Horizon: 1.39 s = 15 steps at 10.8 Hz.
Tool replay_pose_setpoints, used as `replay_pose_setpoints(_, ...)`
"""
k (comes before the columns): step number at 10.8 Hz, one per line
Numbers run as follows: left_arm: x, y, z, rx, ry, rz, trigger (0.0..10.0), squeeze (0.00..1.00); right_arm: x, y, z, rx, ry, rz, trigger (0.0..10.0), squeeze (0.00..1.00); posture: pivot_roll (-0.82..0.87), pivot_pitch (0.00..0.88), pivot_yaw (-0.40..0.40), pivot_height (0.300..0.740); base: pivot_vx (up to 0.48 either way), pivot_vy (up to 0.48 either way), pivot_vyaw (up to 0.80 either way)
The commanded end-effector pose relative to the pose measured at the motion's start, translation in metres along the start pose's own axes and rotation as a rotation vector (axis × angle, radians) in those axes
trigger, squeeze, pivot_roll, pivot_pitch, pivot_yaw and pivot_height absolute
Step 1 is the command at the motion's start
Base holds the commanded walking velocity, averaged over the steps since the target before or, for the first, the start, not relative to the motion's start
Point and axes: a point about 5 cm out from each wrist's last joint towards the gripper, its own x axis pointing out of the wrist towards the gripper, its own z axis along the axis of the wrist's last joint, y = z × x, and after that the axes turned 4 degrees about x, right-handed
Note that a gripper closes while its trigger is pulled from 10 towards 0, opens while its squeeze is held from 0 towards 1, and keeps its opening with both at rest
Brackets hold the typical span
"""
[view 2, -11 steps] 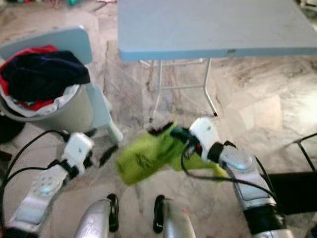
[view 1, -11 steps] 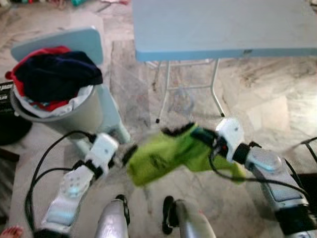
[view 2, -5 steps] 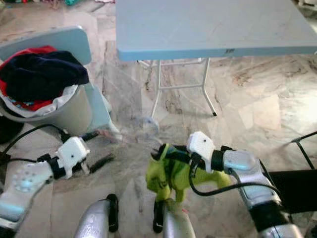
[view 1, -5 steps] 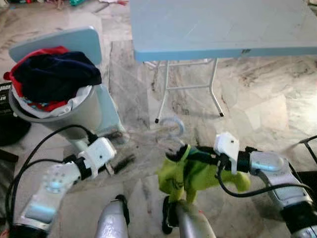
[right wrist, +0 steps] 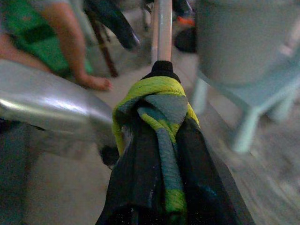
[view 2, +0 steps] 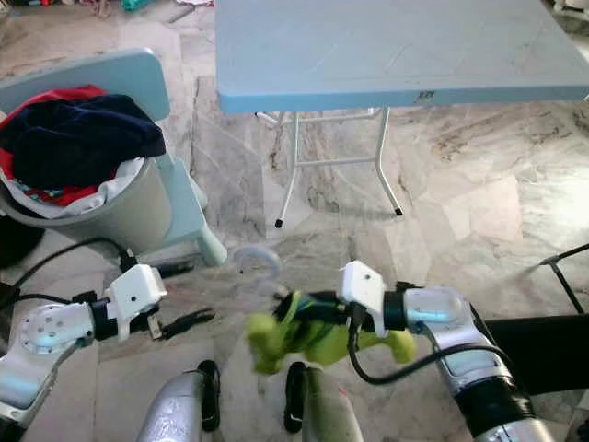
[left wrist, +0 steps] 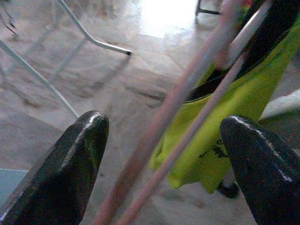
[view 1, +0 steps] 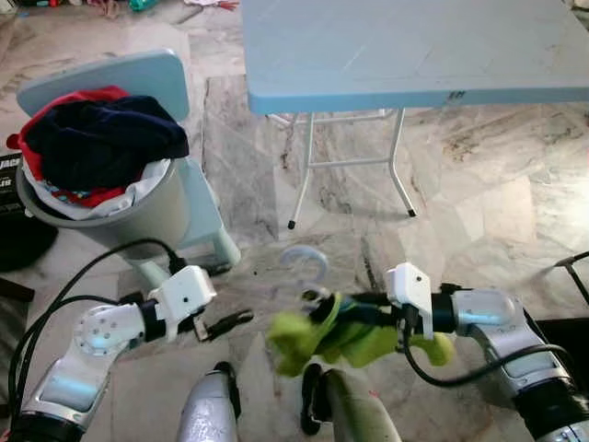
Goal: Hang hanger
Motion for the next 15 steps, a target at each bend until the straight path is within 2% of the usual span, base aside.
replay_pose_setpoints(1,-0.001,-0.004,-0.005,-0.028,0.017,-0.046,10.0,0.0,0.002,0.006,0.006,-0.014,-0.019,0.076,10.0,0.0,0.08,0.25,-0.075,0.74,0.0,0.0,0.0)
replay_pose_setpoints(2,0.001,-0.005,-0.006,-0.046,0.019,-0.097,5.8,0.0,0.002,0.006,0.007,-0.018,-0.012,0.106,10.0,0.0,0.08,0.251,-0.074,0.74,0.0,0.0,0.0)
replay_pose_setpoints(3,0.006,-0.003,-0.002,-0.053,-0.007,-0.121,0.0,0.0,0.003,0.007,0.005,-0.037,0.024,0.161,10.0,0.0,0.07,0.254,-0.075,0.74,0.0,0.0,0.0)
replay_pose_setpoints(4,0.008,0.0,-0.001,-0.037,-0.009,-0.123,0.0,0.0,0.003,0.007,0.004,-0.054,0.043,0.175,10.0,0.0,0.07,0.254,-0.075,0.74,0.0,0.0,0.0)
replay_pose_setpoints(6,0.013,0.008,0.006,-0.014,-0.036,-0.124,0.0,0.0,0.009,-0.006,0.008,-0.149,0.065,0.137,10.0,0.0,0.07,0.255,-0.072,0.74,0.0,0.0,0.0)
replay_pose_setpoints(7,0.019,0.017,0.011,0.051,-0.039,-0.107,0.0,0.0,0.019,-0.027,0.022,-0.268,0.035,0.021,10.0,0.0,0.07,0.253,-0.073,0.74,0.0,0.0,0.0)
replay_pose_setpoints(8,0.023,0.026,0.013,0.128,-0.024,-0.063,1.3,0.0,0.024,-0.041,0.031,-0.372,0.05,-0.063,10.0,0.0,0.07,0.253,-0.073,0.74,0.0,0.0,0.0)
replay_pose_setpoints(9,0.026,0.031,0.014,0.139,-0.024,-0.045,1.6,0.0,0.029,-0.053,0.043,-0.432,0.028,-0.145,10.0,0.0,0.07,0.253,-0.073,0.74,0.0,0.0,0.0)
replay_pose_setpoints(10,0.028,0.032,0.014,0.144,-0.019,-0.05,0.0,0.0,0.032,-0.058,0.051,-0.456,-0.003,-0.182,10.0,0.0,0.07,0.251,-0.075,0.74,0.0,0.0,0.0)
replay_pose_setpoints(12,0.026,0.035,0.006,0.194,0.029,-0.074,0.0,0.0,0.032,-0.058,0.047,-0.497,0.008,-0.143,10.0,0.0,0.07,0.253,-0.078,0.74,0.0,0.0,0.0)
replay_pose_setpoints(13,0.025,0.04,0.003,0.218,0.052,-0.061,0.0,0.0,0.031,-0.062,0.047,-0.526,0.017,-0.161,10.0,0.0,0.07,0.254,-0.085,0.74,0.0,0.0,0.0)
replay_pose_setpoints(14,0.023,0.043,-0.003,0.242,0.1,-0.065,7.0,0.0,0.03,-0.066,0.049,-0.54,0.017,-0.179,10.0,0.0,0.07,0.254,-0.087,0.74,0.0,0.0,0.0)
replay_pose_setpoints(15,0.022,0.043,-0.006,0.241,0.113,-0.07,10.0,0.0,0.029,-0.066,0.049,-0.545,0.017,-0.182,10.0,0.0,0.07,0.254,-0.087,0.74,0.0,0.0,0.0)
